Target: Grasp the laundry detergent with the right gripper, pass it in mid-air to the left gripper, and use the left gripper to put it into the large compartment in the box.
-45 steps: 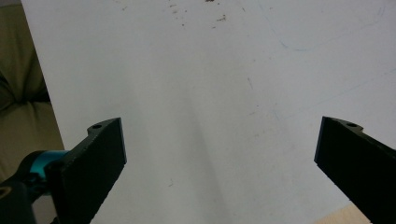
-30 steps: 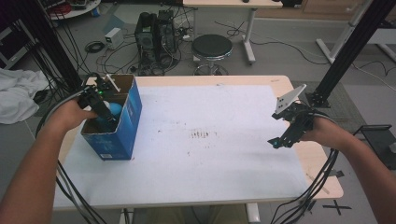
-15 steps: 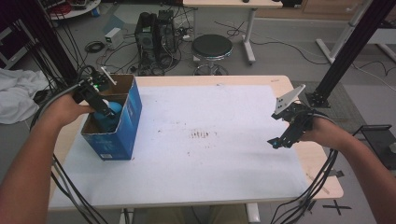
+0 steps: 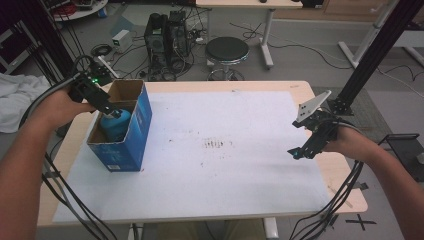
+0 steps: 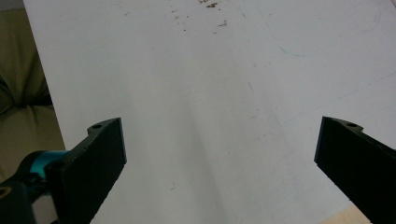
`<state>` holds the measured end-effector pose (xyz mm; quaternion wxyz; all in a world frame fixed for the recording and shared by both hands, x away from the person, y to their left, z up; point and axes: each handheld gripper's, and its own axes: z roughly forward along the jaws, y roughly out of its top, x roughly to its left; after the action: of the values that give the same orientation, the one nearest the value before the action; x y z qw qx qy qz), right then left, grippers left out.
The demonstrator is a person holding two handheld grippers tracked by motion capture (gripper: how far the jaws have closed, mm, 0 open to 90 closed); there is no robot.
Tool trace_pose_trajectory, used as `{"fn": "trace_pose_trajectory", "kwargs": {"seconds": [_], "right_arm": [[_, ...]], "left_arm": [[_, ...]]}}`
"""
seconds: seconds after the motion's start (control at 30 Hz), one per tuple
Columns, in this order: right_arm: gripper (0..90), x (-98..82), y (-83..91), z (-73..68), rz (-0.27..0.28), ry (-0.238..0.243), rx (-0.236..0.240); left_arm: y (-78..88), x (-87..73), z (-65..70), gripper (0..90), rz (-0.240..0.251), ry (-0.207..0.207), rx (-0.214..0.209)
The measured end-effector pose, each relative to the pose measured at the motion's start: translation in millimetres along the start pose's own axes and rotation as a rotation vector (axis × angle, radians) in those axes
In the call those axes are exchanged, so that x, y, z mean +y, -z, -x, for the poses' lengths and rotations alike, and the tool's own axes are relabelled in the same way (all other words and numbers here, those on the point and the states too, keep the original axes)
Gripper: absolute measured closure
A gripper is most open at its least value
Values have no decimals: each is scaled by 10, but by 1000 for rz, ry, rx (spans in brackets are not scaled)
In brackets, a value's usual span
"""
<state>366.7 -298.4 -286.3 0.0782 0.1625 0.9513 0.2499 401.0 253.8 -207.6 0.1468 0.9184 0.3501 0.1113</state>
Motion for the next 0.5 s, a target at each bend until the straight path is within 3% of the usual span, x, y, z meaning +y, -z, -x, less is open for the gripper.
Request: {"fn": "trace_pose_trajectory", "kwargs": {"seconds": [0.2, 0.27, 0.5], "right_arm": [[11, 2, 13, -12, -3, -6, -4], [11, 9, 11, -16, -4, -3, -8], [11, 35, 17, -24, 1, -1, -11]], "left_arm": [[102, 65, 129, 274, 56, -12, -25], [146, 140, 231, 274, 84, -29, -29], [197, 398, 482, 274, 108, -132, -54]]}}
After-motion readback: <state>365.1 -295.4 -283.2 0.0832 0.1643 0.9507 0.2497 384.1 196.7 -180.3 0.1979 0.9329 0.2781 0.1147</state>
